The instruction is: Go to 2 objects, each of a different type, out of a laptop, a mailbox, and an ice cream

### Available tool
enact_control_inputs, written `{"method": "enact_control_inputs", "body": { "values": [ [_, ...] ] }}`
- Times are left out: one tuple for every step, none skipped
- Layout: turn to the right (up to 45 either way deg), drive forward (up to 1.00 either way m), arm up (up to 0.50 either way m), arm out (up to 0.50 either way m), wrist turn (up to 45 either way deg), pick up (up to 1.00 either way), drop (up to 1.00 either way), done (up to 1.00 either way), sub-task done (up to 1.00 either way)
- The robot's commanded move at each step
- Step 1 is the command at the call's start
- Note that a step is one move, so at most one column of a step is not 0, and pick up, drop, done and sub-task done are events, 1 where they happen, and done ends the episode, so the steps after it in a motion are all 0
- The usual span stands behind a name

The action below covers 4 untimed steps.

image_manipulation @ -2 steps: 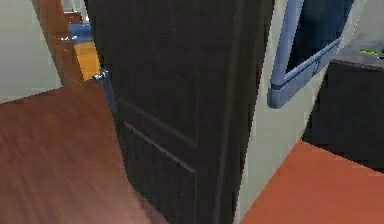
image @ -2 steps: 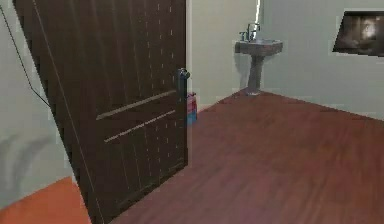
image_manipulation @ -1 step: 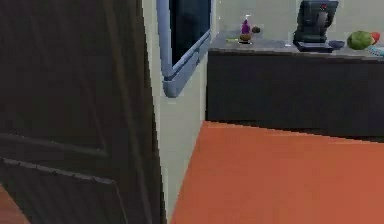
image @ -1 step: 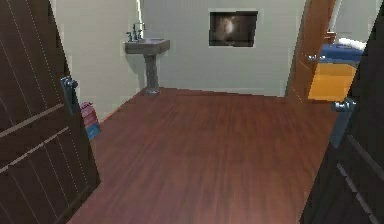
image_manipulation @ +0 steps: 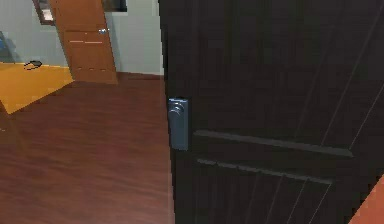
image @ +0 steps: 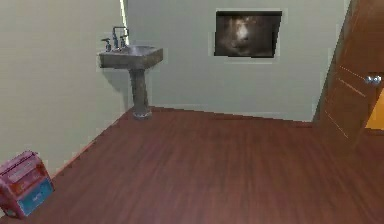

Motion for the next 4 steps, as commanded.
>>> {"method": "enact_control_inputs", "body": {
  "values": [
    [3.0, 0.0, 0.0, 0.0, 0.0, 0.0, 0.0, 0.0, 0.0],
    [0.0, 0.5, 0.0, 0.0, 0.0, 0.0, 0.0, 0.0, 0.0],
    [-45.0, 0.0, 0.0, 0.0, 0.0, 0.0, 0.0, 0.0, 0.0],
    [-6.0, 0.0, 0.0, 0.0, 0.0, 0.0, 0.0, 0.0, 0.0]
  ]
}}
